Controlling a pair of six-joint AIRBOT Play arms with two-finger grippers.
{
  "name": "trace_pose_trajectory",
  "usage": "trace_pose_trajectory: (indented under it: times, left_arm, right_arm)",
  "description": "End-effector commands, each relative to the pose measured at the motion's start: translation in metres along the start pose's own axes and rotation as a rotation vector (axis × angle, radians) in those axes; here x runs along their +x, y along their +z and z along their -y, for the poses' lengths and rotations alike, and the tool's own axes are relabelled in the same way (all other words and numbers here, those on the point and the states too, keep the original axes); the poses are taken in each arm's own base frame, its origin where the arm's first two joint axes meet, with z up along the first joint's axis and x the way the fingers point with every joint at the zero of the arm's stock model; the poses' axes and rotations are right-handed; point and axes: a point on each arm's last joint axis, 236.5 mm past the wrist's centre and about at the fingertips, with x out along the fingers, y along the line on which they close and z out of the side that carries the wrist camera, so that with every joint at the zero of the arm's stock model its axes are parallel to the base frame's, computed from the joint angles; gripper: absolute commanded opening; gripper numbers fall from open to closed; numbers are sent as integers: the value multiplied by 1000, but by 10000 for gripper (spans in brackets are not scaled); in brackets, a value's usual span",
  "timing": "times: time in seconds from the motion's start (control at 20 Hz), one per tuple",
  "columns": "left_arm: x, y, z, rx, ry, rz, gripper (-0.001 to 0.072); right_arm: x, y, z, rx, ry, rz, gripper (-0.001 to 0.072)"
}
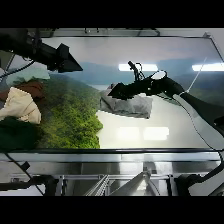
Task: Fold the shirts.
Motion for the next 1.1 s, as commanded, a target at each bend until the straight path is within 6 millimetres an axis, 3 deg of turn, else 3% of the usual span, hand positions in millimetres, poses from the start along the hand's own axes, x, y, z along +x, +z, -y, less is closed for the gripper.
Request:
trace_pose_trajectory:
  times: [0.0, 0.05, 0.15, 0.25, 0.35, 0.45, 0.55, 0.65, 0.95, 1.05]
  left_arm:
    - [-1, -22, -18, -30, 17, -3, 16]
    - [4, -29, -22, -41, 15, -11, 16]
    - [14, -41, -30, -73, 12, -35, 16]
    - [25, -57, -37, -96, 1, -81, 16]
    - [31, -70, -41, -122, -9, -122, 17]
    - [35, -81, -42, -132, -21, -155, 16]
    - [36, -80, -26, -112, -100, -153, 16]
    - [31, -71, -2, -90, -199, -113, 17]
    - [9, -69, 23, -26, -206, -55, 17]
    - [1, -69, 31, -2, -202, -36, 16]
  right_arm:
    - [-19, -8, -20, -10, 63, -48, 379]
    - [-41, -2, -27, -23, 63, -32, 379]
    - [-91, 10, -16, -42, -41, 17, 379]
    - [-145, 12, 19, 17, -224, 44, 380]
    - [-196, -4, 70, 146, -414, 61, 405]
    - [-223, -38, 117, 317, -517, 69, 691]
    - [-218, -67, 146, 444, -507, 74, 700]
    - [-196, -85, 163, 533, -456, 106, 700]
    - [-125, -75, 160, 680, -228, 163, 700]
    - [-103, -64, 150, 656, -162, 186, 699]
